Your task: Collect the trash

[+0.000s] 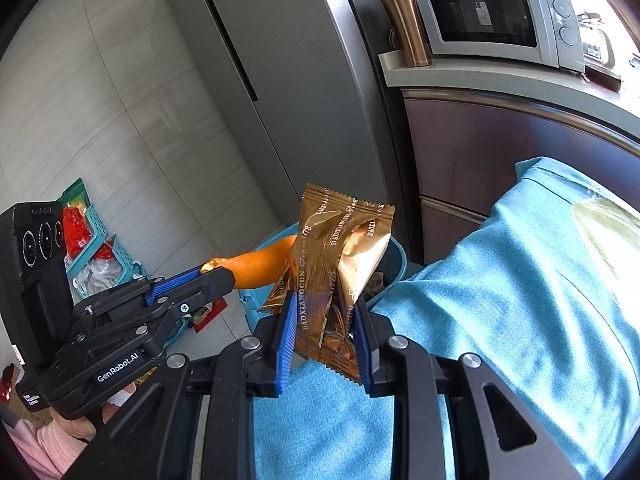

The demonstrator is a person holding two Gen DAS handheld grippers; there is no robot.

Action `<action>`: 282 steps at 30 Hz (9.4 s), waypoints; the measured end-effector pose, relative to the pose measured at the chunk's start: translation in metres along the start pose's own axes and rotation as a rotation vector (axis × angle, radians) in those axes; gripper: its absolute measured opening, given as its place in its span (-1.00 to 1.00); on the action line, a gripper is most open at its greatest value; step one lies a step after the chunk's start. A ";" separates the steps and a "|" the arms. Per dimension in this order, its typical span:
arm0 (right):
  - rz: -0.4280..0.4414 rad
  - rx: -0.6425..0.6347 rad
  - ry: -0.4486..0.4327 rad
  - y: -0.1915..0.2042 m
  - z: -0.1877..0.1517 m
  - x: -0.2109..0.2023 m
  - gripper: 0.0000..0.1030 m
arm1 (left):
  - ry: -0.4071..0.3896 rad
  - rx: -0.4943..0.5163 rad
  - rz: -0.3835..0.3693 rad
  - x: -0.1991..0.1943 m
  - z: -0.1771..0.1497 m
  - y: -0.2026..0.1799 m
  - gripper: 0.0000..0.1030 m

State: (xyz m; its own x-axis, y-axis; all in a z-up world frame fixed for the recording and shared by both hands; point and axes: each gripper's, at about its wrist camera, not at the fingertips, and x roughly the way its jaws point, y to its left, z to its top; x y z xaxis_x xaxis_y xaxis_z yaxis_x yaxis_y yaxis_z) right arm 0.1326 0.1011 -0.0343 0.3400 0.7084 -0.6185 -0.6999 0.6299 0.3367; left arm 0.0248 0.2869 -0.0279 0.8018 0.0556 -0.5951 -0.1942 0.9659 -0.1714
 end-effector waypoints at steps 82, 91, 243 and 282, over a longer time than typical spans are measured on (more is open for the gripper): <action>-0.066 0.033 0.118 -0.002 0.015 0.063 0.01 | 0.084 -0.102 0.036 0.065 -0.023 0.048 -0.12; -0.155 -0.013 -0.111 -0.003 -0.011 -0.038 0.57 | -0.054 0.008 0.018 0.009 -0.023 0.004 0.89; -0.749 0.135 -0.558 -0.034 -0.177 -0.262 0.87 | -0.375 0.223 -0.123 -0.090 -0.070 -0.193 0.89; -0.750 0.137 -0.557 -0.034 -0.176 -0.262 0.87 | -0.372 0.217 -0.113 -0.087 -0.072 -0.191 0.89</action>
State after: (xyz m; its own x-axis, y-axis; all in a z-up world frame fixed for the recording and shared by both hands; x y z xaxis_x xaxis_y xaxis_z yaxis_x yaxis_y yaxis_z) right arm -0.0431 -0.1615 -0.0085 0.9476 0.1305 -0.2916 -0.1084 0.9900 0.0907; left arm -0.0485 0.0793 -0.0005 0.9676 -0.0043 -0.2524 -0.0026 0.9996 -0.0271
